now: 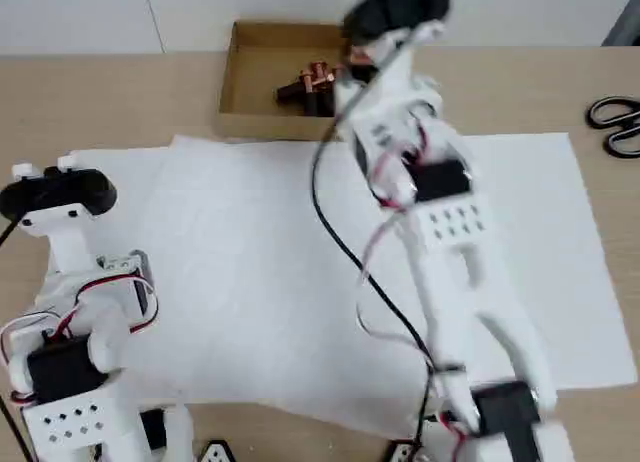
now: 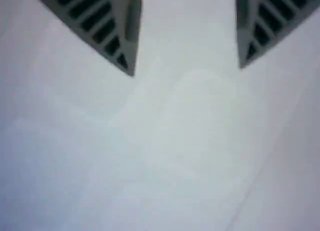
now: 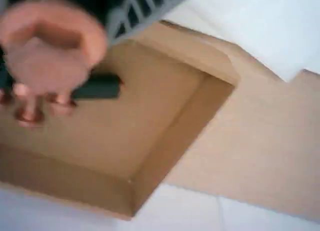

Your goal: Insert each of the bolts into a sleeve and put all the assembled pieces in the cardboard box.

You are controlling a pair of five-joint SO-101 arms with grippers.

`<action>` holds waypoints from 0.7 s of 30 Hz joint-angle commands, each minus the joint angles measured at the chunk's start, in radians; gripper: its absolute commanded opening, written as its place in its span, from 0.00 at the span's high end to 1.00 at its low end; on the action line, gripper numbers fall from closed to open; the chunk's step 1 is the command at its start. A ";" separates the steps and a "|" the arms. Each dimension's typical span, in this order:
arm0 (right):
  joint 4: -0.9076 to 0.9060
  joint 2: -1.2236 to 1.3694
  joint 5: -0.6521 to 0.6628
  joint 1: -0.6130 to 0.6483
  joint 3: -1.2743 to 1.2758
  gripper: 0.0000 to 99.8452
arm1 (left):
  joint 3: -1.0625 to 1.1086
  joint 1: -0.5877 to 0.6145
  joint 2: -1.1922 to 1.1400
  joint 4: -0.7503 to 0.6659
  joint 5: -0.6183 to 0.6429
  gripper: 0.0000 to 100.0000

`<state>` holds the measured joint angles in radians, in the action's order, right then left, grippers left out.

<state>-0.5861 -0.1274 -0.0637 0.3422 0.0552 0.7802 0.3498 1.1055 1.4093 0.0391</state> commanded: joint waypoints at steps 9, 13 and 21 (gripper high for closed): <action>0.351 0.481 0.011 0.074 -0.361 1.00 | -0.002 0.005 0.006 0.002 -0.005 0.87; 0.366 0.622 0.009 0.065 -0.473 1.00 | -0.002 0.005 0.006 0.002 -0.005 0.87; 0.366 0.832 0.011 0.062 -0.687 1.00 | -0.002 0.005 0.006 0.002 -0.005 0.87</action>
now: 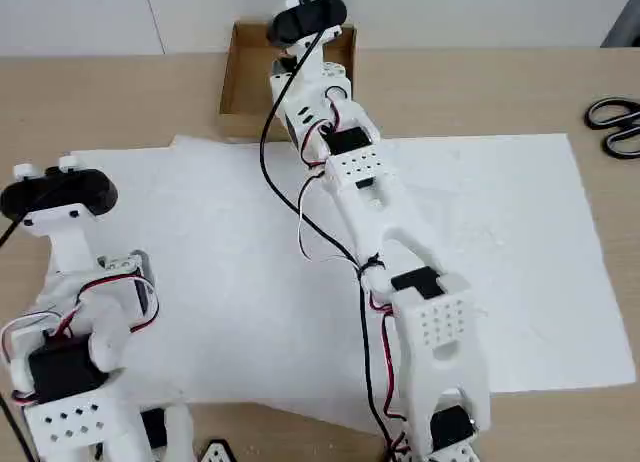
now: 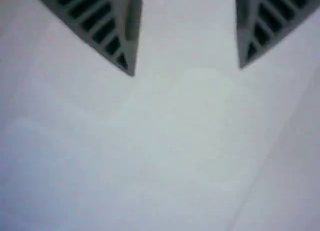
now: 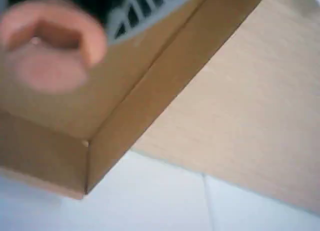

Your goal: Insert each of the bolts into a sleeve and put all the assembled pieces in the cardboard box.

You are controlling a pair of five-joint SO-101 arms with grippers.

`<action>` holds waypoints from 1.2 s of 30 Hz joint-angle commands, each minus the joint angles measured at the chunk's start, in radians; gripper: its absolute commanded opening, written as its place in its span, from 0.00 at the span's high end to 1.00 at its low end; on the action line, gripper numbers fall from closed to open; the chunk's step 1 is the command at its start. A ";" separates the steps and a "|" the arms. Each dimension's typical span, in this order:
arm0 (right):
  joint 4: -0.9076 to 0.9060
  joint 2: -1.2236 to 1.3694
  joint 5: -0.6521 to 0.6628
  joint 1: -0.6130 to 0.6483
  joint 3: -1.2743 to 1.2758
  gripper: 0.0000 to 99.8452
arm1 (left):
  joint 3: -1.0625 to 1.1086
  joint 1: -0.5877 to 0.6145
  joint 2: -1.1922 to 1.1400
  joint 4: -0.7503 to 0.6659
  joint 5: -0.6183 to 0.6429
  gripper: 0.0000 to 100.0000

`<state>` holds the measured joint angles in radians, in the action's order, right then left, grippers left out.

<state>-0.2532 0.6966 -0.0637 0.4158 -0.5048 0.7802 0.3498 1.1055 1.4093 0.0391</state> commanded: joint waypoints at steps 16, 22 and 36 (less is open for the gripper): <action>0.028 0.217 0.012 -0.025 -0.275 0.99 | -0.002 0.005 0.006 0.002 -0.005 0.87; 0.024 0.222 0.012 -0.045 -0.275 0.99 | -0.002 0.005 0.006 0.002 -0.005 0.87; 0.022 0.266 0.014 -0.031 -0.279 0.88 | -0.002 0.005 0.006 0.000 -0.005 0.87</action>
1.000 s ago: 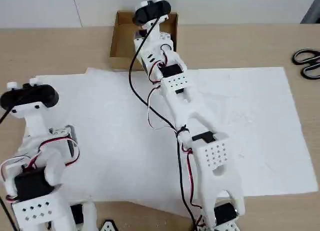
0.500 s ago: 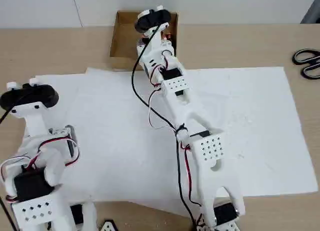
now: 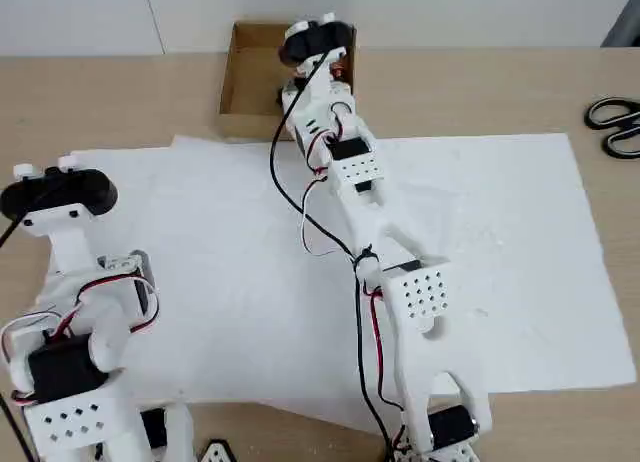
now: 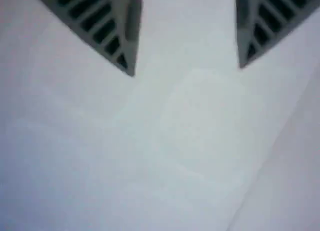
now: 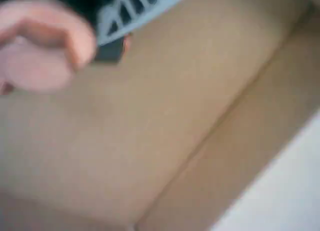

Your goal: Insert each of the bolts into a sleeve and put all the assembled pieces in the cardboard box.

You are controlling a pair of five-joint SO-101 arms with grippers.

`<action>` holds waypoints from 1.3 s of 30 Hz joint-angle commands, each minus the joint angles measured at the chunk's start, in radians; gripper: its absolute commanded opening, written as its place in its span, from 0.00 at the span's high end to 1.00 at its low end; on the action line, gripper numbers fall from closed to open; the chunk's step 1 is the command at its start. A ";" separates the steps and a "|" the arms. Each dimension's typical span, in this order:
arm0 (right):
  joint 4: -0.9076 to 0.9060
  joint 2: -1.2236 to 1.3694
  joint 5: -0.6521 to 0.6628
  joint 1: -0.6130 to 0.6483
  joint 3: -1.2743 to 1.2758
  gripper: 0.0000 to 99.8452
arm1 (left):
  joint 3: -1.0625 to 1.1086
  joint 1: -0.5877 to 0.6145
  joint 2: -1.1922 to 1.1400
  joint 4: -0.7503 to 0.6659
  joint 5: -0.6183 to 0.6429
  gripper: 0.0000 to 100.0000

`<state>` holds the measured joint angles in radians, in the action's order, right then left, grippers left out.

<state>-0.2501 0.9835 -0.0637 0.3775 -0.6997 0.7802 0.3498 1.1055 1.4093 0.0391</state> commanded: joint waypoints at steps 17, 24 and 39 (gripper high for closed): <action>-0.028 -0.033 0.014 0.004 -0.100 0.87 | -0.002 0.003 0.006 0.000 -0.006 0.87; -0.334 -0.217 0.009 -0.038 -0.207 0.87 | -0.015 0.003 0.008 -0.003 -0.006 0.87; -1.300 -0.960 0.014 -0.061 -0.222 0.87 | -0.128 -0.038 0.008 0.000 -0.069 0.87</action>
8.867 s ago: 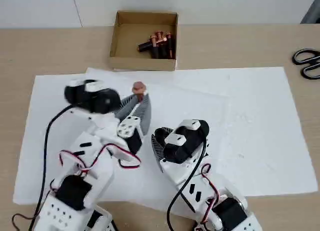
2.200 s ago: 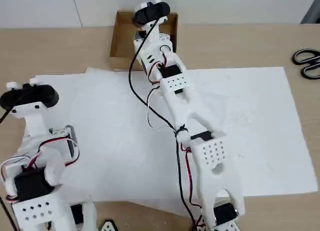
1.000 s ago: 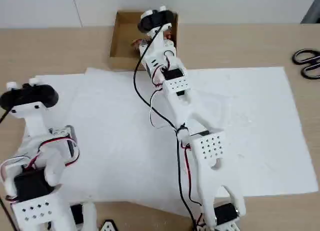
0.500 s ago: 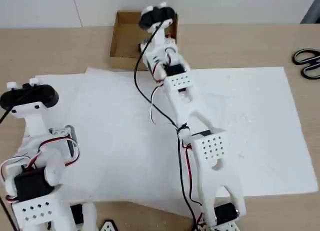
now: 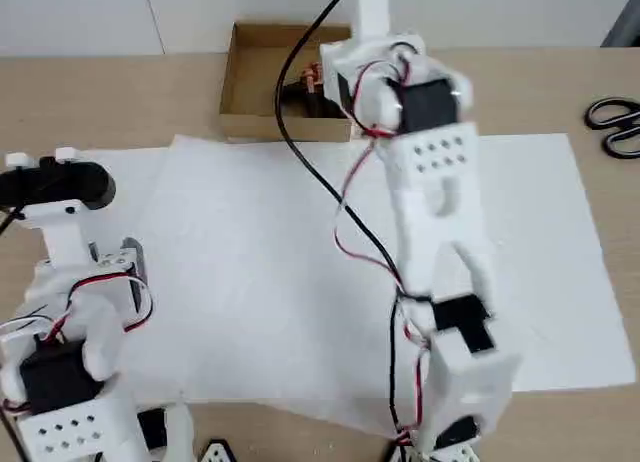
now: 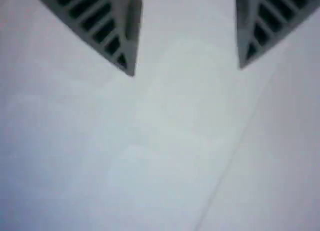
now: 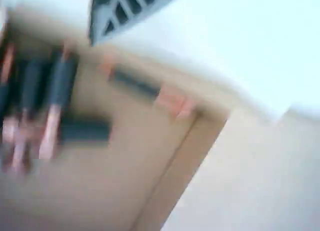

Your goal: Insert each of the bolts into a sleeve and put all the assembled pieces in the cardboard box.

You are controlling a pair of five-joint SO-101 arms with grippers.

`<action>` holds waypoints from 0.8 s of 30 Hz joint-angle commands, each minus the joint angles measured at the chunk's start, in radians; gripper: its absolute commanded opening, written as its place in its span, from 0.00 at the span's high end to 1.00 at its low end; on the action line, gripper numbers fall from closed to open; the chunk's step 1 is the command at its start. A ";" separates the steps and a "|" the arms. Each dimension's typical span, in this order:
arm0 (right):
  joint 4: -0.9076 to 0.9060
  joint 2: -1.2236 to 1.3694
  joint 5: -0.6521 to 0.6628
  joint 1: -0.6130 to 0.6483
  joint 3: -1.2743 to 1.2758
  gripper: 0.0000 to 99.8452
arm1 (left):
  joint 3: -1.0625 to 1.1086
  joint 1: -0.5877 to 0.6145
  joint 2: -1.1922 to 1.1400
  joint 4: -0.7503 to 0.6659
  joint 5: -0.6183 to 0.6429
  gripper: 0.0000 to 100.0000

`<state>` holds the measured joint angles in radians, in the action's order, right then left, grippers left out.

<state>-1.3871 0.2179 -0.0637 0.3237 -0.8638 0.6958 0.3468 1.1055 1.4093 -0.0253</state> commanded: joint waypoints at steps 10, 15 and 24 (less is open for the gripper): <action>-0.295 -0.766 0.015 -0.056 0.169 0.88 | -0.022 -0.259 0.008 -0.005 -0.005 0.87; -0.286 -1.121 0.014 -0.139 0.634 0.88 | 0.030 -0.259 0.009 -0.005 -0.006 0.88; 0.012 -1.692 0.012 -0.147 1.447 0.88 | 0.114 -0.192 0.009 -0.118 0.002 0.98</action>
<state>-1.5037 -1.3134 -0.0637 0.1857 0.3468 0.8094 0.1381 1.1055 1.3265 -0.0238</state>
